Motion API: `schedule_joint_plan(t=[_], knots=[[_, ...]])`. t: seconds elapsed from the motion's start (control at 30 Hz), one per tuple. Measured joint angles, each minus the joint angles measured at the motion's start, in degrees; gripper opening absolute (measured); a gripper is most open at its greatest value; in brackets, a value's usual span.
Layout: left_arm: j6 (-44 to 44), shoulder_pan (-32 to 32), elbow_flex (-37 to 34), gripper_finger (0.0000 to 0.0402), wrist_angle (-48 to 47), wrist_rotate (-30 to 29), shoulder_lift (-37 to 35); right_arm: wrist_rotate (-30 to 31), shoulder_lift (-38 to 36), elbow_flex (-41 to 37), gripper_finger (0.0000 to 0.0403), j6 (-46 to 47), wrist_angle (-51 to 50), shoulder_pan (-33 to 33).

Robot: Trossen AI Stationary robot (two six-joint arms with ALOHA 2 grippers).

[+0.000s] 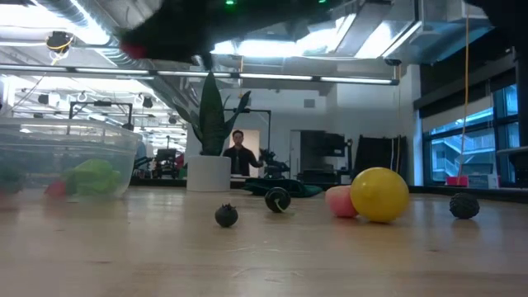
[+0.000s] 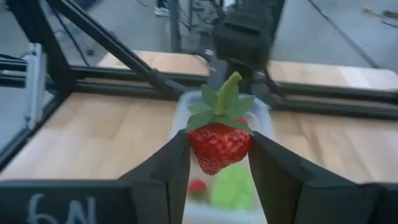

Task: Pick and placing Produce into tupperware
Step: Put the strawberry into the transparent bin

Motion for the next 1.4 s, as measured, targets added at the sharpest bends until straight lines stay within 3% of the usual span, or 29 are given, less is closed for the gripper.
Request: schedule_joint_plan(t=[0.23, 0.47, 1.2, 1.4], knots=[[0.00, 0.01, 0.00, 0.0069, -0.02, -0.02, 0.00, -2.67, 11.31, 15.04, 0.0149, -0.20, -5.15, 0.00], [0.02, 0.02, 0.00, 0.0054, -0.24, -0.03, 0.00, -2.74, 19.05, 22.84, 0.0156, -0.25, -11.39, -0.04], [0.01, 0.04, 0.00, 0.0014, -1.84, -0.07, 0.03, -0.53, 20.68, 23.23, 0.0159, -0.51, -13.18, -0.11], [0.02, 0.04, -0.02, 0.0004, -1.81, -0.07, 0.04, -0.62, 20.68, 23.23, 0.0194, -1.80, -13.26, -0.11]])
